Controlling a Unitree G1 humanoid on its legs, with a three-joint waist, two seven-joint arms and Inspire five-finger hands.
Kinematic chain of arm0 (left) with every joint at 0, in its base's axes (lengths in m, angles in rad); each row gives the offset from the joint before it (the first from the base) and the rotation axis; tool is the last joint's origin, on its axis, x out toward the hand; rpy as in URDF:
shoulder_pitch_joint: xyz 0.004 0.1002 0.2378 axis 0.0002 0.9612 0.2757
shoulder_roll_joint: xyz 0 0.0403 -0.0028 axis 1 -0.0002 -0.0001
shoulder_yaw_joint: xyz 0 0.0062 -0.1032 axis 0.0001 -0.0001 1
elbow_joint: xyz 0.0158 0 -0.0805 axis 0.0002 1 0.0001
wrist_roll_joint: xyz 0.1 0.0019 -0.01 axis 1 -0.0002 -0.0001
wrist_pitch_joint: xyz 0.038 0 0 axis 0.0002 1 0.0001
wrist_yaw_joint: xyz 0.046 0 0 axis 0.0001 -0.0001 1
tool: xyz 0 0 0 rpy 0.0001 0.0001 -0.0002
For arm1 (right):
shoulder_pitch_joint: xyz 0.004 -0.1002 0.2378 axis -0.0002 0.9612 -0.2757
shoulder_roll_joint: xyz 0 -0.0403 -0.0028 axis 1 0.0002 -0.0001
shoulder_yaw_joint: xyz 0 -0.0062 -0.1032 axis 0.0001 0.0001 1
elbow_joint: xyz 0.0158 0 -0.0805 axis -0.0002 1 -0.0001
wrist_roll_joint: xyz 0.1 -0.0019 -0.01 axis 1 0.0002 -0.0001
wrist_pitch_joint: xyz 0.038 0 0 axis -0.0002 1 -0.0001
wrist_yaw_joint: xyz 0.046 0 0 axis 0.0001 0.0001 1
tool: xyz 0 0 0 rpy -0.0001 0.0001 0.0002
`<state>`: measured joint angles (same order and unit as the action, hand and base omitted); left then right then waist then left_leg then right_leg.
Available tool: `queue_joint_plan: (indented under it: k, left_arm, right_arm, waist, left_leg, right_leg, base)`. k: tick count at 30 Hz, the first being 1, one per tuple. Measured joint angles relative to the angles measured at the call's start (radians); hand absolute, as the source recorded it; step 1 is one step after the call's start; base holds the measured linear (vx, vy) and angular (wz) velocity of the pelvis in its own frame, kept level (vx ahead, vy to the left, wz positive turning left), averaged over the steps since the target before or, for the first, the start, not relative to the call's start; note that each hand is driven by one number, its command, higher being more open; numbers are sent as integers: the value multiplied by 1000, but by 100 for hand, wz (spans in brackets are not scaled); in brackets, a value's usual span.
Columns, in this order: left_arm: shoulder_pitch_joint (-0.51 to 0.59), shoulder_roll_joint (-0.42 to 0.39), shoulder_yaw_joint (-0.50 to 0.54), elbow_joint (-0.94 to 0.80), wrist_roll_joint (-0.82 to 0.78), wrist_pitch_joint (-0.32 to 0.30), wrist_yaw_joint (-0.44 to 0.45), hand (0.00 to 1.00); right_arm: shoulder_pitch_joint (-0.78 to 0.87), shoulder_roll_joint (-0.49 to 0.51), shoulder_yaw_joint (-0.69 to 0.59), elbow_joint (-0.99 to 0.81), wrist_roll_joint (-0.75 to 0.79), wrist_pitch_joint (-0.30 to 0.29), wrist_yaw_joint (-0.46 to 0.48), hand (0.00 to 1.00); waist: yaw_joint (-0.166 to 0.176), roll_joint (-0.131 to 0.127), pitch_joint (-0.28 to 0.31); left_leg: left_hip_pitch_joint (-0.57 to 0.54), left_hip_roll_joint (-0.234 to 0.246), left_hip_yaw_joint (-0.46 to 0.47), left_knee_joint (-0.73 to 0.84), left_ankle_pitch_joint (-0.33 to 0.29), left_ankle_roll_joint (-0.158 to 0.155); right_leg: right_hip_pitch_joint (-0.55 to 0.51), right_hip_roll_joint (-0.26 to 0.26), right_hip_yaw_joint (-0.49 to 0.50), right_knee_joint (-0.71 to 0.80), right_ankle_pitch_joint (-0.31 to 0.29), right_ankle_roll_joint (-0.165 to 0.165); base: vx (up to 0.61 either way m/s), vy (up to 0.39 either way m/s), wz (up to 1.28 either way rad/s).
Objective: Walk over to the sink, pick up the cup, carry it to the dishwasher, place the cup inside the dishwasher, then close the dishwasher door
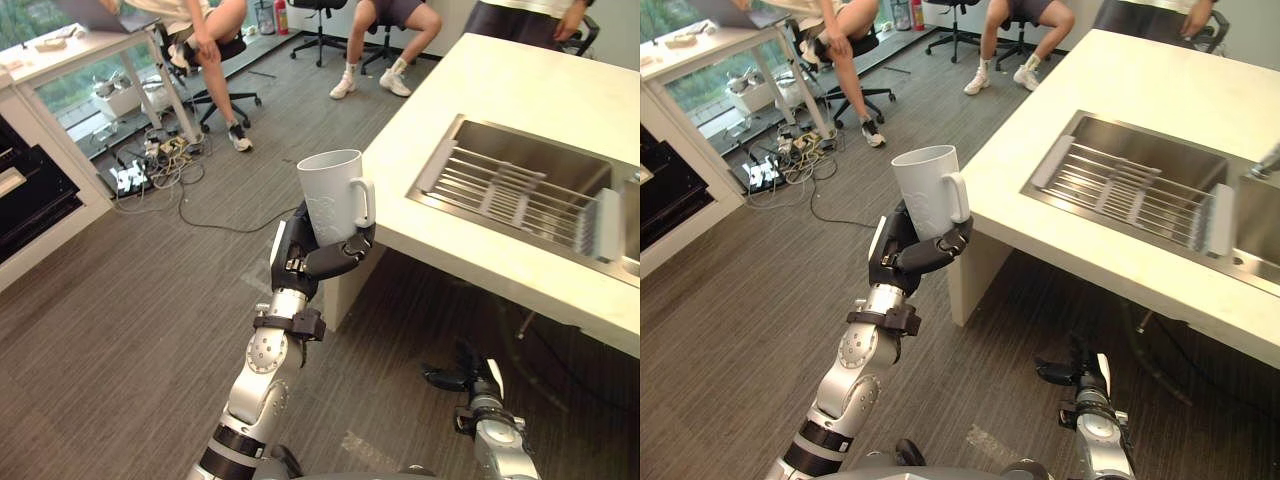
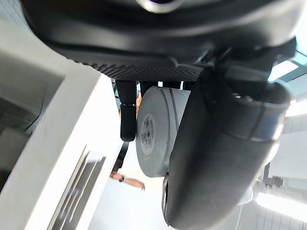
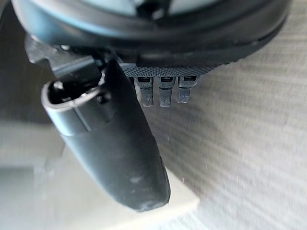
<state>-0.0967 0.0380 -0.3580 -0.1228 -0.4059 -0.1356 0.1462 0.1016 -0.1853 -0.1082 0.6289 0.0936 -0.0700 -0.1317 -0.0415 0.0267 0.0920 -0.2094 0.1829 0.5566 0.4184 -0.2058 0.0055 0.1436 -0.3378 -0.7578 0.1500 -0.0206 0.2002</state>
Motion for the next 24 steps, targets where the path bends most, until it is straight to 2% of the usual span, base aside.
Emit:
queue_joint_plan:
  k: [2,3,4,5,6,7,8,10,11,12,13,14,15,16,17,18,19,21,22,23,24]
  left_arm:
    - [1,-3,-24,5,-11,2,-1,30]
    - [2,-3,-25,6,-14,6,-1,30]
    - [2,-2,-29,7,-18,14,-2,30]
    - [3,0,-36,7,-18,16,-2,30]
    - [3,14,-41,8,-18,16,-2,30]
    - [3,32,-45,12,-18,16,-1,30]
    - [3,37,-46,14,-18,16,-1,30]
    - [3,38,-48,21,-17,16,-1,30]
    - [1,37,-52,23,-17,15,-1,30]
    - [-16,31,-71,46,-17,15,-1,30]
    - [-31,20,-91,69,-17,15,-1,30]
    - [-31,15,-98,73,-17,15,-1,30]
    - [-31,11,-107,68,-15,15,-2,30]
    - [-31,9,-111,61,-14,15,-3,30]
    - [-27,-14,-113,61,-12,19,-4,30]
    - [-29,-29,-116,47,-8,19,-6,30]
    - [-31,-31,-115,38,-8,19,-11,30]
    - [-41,-35,-100,21,-8,18,-20,30]
    - [-39,-35,-89,19,-8,18,-20,30]
    - [-34,-35,-83,18,-8,18,-20,30]
    - [-26,-36,-79,13,-8,18,-20,30]
  right_arm:
    - [-8,9,12,29,0,7,13,90]
    - [-10,11,18,32,0,10,15,90]
    - [-10,15,36,32,0,13,17,90]
    - [-12,17,43,32,0,14,21,90]
    - [-12,35,55,33,0,14,29,90]
    - [-10,56,59,33,0,14,39,90]
    - [-8,65,59,33,0,14,42,90]
    - [-1,70,69,33,0,14,45,90]
    - [1,71,70,33,0,14,45,90]
    - [18,71,69,26,1,14,45,90]
    - [35,76,68,20,1,18,47,90]
    - [44,81,67,10,1,22,46,90]
    - [69,96,65,-34,1,26,44,90]
    - [84,107,71,-68,1,26,43,90]
    - [85,98,76,-86,1,26,44,90]
    - [87,93,76,-130,2,26,45,90]
    - [86,95,77,-154,2,26,46,90]
    - [58,94,74,-215,2,18,42,90]
    - [44,86,74,-229,2,7,42,90]
    - [39,84,74,-233,2,3,43,90]
    - [37,83,74,-239,2,-1,44,90]
  waist:
    - [29,6,-3]
    - [30,5,-3]
    - [26,4,-3]
    - [27,5,-2]
    - [24,6,0]
    - [16,8,6]
    - [10,6,12]
    - [-6,4,18]
    - [-8,5,20]
    - [-12,9,23]
    - [-9,9,30]
    - [-3,7,31]
    - [-1,-11,39]
    - [-9,-33,46]
    - [-13,-22,51]
    - [-2,-12,45]
    - [5,-17,47]
    - [27,-32,55]
    - [27,-31,54]
    - [31,-32,54]
    - [35,-29,52]
  left_leg:
    - [-24,-39,-50,84,-80,16]
    - [-16,-61,-62,83,-88,23]
    - [4,-111,-96,62,-99,42]
    - [20,-134,-112,45,-101,55]
    - [48,-161,-150,12,-99,83]
    - [89,-185,-200,-38,-83,101]
    - [114,-198,-223,-65,-75,103]
    - [182,-248,-324,-125,-64,107]
    - [192,-255,-353,-129,-64,107]
    - [207,-260,-423,-134,-65,106]
    - [223,-259,-494,-128,-74,90]
    - [227,-258,-520,-121,-81,77]
    - [233,-263,-534,-79,-108,29]
    - [227,-268,-533,-34,-135,-15]
    - [215,-241,-531,10,-148,-39]
    - [170,-194,-495,90,-158,-63]
    - [152,-152,-457,108,-166,-50]
    - [133,8,-330,54,-167,-85]
    - [143,63,-279,-20,-131,-108]
    - [161,78,-248,-51,-84,-115]
    - [195,84,-209,-106,7,-112]
  right_leg:
    - [27,-59,-40,72,1,2]
    - [22,-90,-36,134,-1,-3]
    - [-16,-165,14,298,5,-112]
    - [-61,-189,90,389,18,-195]
    - [-157,-149,330,542,-19,-175]
    - [-225,-36,510,627,-110,-129]
    - [-243,8,556,641,-147,-125]
    - [-326,147,647,574,-261,-134]
    - [-350,184,685,541,-276,-136]
    - [-394,271,796,483,-284,-140]
    - [-419,356,931,416,-278,-129]
    - [-428,384,985,381,-269,-126]
    - [-424,384,1022,289,-197,-129]
    - [-413,348,986,261,-72,-115]
    - [-387,339,918,268,-91,-121]
    - [-354,325,856,230,-93,-140]
    - [-340,324,839,216,-97,-147]
    - [-305,311,748,209,-112,-170]
    - [-284,296,701,209,-119,-180]
    - [-274,287,687,209,-121,-181]
    - [-260,279,675,210,-123,-178]
  base:
    - [196,366,80]
    - [189,366,86]
    - [154,311,81]
    - [199,351,101]
    - [229,253,105]
    - [239,196,116]
    - [257,127,134]
    - [271,85,133]
    - [359,10,147]
    - [315,-40,175]
    - [319,-69,177]
    - [251,-95,184]
    - [294,-127,169]
    - [359,-179,205]
    - [340,-171,200]
    - [266,-164,174]
    - [198,-193,170]
    - [105,-212,156]
    - [43,-90,119]
    - [34,10,87]
    - [23,84,49]
